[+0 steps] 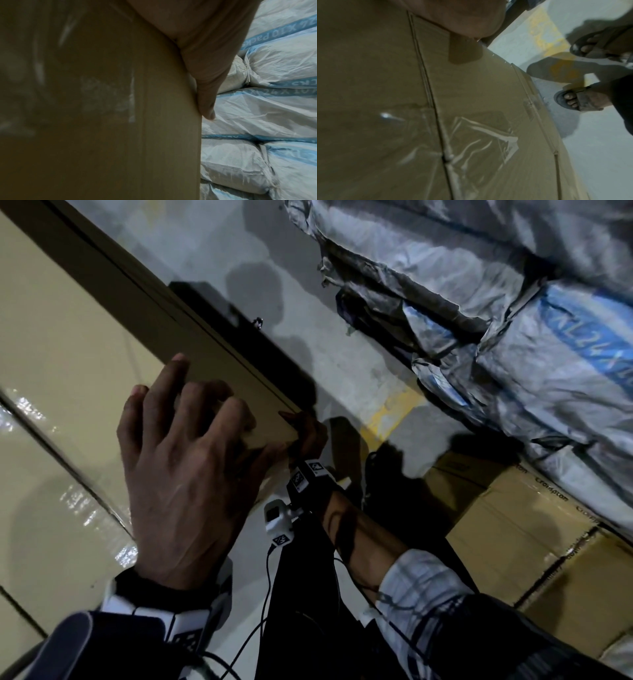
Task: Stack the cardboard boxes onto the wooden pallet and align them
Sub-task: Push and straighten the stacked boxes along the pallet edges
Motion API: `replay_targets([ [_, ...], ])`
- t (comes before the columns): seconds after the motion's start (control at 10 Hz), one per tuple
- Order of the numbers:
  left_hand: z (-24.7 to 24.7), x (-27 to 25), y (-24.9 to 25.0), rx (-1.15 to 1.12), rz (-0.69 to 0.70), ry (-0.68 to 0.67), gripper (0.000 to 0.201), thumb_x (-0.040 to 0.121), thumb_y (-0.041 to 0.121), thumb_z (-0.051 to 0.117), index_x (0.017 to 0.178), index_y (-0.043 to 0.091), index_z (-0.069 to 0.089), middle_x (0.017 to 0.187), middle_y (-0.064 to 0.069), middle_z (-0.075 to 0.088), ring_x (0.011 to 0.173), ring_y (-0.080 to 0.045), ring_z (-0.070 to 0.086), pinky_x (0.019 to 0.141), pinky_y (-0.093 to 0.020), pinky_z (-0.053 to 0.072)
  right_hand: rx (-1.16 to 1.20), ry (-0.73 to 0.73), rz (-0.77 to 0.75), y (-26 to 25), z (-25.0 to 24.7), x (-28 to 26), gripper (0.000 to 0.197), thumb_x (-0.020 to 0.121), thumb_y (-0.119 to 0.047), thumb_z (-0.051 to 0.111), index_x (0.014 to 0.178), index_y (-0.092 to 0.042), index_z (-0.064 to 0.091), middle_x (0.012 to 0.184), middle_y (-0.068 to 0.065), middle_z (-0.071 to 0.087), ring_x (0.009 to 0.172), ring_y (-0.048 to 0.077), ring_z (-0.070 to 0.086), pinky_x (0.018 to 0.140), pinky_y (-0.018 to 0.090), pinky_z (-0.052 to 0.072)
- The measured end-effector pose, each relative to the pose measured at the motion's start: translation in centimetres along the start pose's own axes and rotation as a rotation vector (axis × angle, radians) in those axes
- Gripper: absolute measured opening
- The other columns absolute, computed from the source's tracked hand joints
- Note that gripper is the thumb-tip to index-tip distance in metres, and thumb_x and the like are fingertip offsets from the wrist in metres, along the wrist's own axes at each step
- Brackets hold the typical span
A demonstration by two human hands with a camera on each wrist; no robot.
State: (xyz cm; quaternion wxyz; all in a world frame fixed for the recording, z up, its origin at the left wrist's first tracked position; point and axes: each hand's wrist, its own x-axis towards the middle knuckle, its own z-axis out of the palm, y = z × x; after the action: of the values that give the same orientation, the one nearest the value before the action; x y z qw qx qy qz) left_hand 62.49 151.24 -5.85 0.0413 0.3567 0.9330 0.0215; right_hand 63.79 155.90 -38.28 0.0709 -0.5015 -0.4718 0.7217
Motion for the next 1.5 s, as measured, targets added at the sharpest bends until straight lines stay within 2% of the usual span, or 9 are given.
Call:
replay_targets([
  [0.1,0.1,0.3,-0.4,0.03,0.029,0.02,0.049,0.095,0.06,0.064,0.1,0.011,0.065,0.126,-0.013,0.062,0.149,-0.038,0.034,0.117,-0.06,0.027,-0.221,0.096,-0.142,-2.4,-0.4,-0.9,0.026,0.093,-0.019,0.057,0.09,-0.014,0.083,0.1,0.015,0.077,0.093,0.022,0.07,0.087,0.034,0.058],
  [0.3,0.5,0.2,-0.6,0.01,0.045,0.056,0.047,0.095,0.058,0.065,0.1,0.011,0.065,0.125,-0.013,0.062,0.15,-0.038,0.034,0.117,-0.06,0.027,-0.489,0.065,-0.316,-3.4,-2.4,-1.0,0.047,0.087,-0.039,0.051,0.102,-0.006,0.081,0.106,0.023,0.075,0.103,0.044,0.069,0.09,0.056,0.055],
  [0.4,0.8,0.0,-0.5,-0.003,0.052,0.049,0.04,0.098,0.052,0.063,0.103,0.012,0.063,0.129,-0.013,0.06,0.152,-0.037,0.031,0.119,-0.061,0.025,-0.495,-0.202,-0.167,-9.1,-4.1,-3.9,0.048,0.104,-0.042,0.05,0.131,-0.007,0.068,0.136,0.015,0.065,0.13,0.032,0.055,0.109,0.03,0.035],
  [0.6,-0.7,0.4,-0.1,-0.108,0.016,-0.043,0.05,0.105,0.06,0.04,0.128,0.02,0.06,0.152,-0.006,0.048,0.157,-0.028,0.019,0.126,-0.053,0.012,-0.956,-0.55,-0.016,-18.2,-7.1,-9.3,0.054,0.112,-0.007,0.03,0.162,0.0,0.01,0.168,0.016,0.024,0.151,0.026,0.031,0.108,0.017,0.011],
  [0.8,-1.4,0.3,-0.9,-0.463,-0.014,0.005,0.042,0.111,0.039,0.034,0.143,0.021,0.054,0.165,-0.001,0.036,0.158,-0.02,0.017,0.126,-0.052,0.014,-0.584,-0.493,0.175,-20.8,-7.8,-11.2,0.041,0.111,-0.016,0.043,0.144,0.007,0.051,0.15,0.023,0.05,0.139,0.031,0.048,0.104,0.024,0.038],
  [0.9,-1.7,0.5,-1.6,-0.576,-0.018,0.0,0.044,0.111,0.037,0.033,0.144,0.018,0.055,0.165,-0.003,0.037,0.158,-0.019,0.019,0.125,-0.054,0.018,-0.464,-0.55,0.131,-24.3,-7.0,-12.1,0.038,0.112,-0.022,0.04,0.138,0.001,0.056,0.128,0.015,0.063,0.115,0.022,0.057,0.074,0.011,0.049],
  [1.0,-2.6,0.0,-2.2,-0.674,-0.023,0.042,0.041,0.11,0.032,0.04,0.145,0.015,0.054,0.166,-0.011,0.033,0.156,-0.015,0.022,0.124,-0.043,0.025,-0.474,-0.62,0.068,-26.7,-6.8,-13.3,0.05,0.104,-0.055,0.05,0.134,-0.019,0.067,0.127,0.002,0.07,0.118,0.018,0.063,0.1,0.028,0.05],
  [1.2,-4.2,-7.2,-5.5,-0.387,-0.302,0.097,0.06,0.102,0.056,0.044,0.149,0.019,0.047,0.165,-0.013,0.034,0.151,-0.033,0.033,0.117,-0.051,0.037,-1.009,-0.719,-0.467,-29.5,-6.2,-17.4,0.065,0.103,-0.057,0.05,0.158,-0.026,0.037,0.159,0.003,0.046,0.142,0.025,0.046,0.113,0.036,0.038],
  [1.5,0.0,-23.9,-12.1,-0.13,-0.492,0.016,0.083,0.094,0.076,0.026,0.165,0.034,0.015,0.173,0.005,0.001,0.16,-0.023,0.005,0.124,-0.057,0.017,-1.398,-0.611,-1.085,-25.6,-2.1,-26.9,0.087,0.096,-0.055,0.058,0.165,-0.031,0.011,0.174,0.001,-0.006,0.159,0.029,0.004,0.123,0.057,0.016],
])
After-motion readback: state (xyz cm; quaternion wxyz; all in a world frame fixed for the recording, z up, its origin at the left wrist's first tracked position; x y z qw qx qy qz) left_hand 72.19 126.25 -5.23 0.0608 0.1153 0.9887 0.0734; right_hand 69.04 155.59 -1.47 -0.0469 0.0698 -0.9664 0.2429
